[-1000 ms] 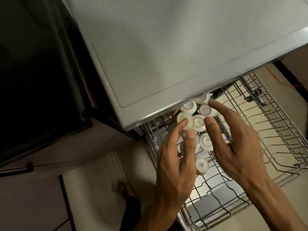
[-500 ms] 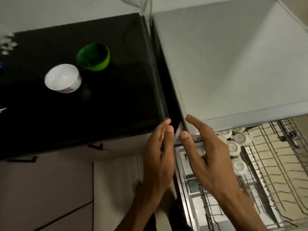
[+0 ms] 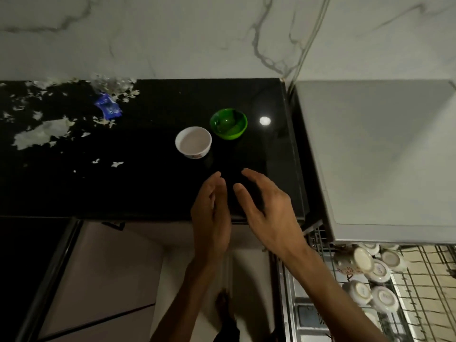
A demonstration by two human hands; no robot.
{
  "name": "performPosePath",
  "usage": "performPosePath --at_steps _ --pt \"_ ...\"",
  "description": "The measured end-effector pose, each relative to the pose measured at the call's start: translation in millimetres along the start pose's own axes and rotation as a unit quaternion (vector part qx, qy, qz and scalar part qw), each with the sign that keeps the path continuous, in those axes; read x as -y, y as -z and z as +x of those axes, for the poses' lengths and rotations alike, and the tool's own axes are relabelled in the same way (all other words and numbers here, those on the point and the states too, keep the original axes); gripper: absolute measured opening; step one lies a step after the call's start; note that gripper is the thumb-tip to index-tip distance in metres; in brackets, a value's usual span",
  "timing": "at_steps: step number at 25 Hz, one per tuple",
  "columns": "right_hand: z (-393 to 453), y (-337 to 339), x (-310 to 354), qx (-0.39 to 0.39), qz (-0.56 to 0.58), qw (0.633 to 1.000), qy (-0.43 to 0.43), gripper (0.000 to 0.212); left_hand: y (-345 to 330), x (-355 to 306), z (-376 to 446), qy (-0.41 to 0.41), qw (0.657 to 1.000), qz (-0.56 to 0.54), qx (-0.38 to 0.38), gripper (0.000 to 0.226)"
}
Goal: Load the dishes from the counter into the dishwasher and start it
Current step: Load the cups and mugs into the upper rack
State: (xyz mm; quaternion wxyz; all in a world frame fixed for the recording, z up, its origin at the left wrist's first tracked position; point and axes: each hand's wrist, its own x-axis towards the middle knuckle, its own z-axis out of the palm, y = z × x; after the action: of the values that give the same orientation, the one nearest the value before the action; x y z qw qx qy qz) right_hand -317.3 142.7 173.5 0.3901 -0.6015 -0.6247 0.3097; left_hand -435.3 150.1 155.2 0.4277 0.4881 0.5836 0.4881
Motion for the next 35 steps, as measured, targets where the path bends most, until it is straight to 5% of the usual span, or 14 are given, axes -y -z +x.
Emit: performPosePath --at_steps 6,12,21,26,35 --pt "77 -54 -10 0.04 -0.088 0.995 0.023 0.048 30 38 91 -0.07 0.991 0.095 -0.061 0.029" --pt "141 -91 -29 0.092 -0.176 0.98 0.009 0.045 40 73 157 -0.034 0.973 0.229 -0.008 0.044" --pt "177 -120 -33 0.131 -0.197 0.971 -0.037 0.043 47 84 188 -0.039 0.966 0.256 -0.008 0.025" --pt "154 -102 -27 0.085 -0.125 0.988 -0.014 0.047 49 69 163 -0.037 0.982 0.179 -0.043 0.018" --pt "54 -32 -12 0.004 -0.022 0.998 0.052 0.066 28 18 71 0.154 0.987 -0.05 0.008 0.024"
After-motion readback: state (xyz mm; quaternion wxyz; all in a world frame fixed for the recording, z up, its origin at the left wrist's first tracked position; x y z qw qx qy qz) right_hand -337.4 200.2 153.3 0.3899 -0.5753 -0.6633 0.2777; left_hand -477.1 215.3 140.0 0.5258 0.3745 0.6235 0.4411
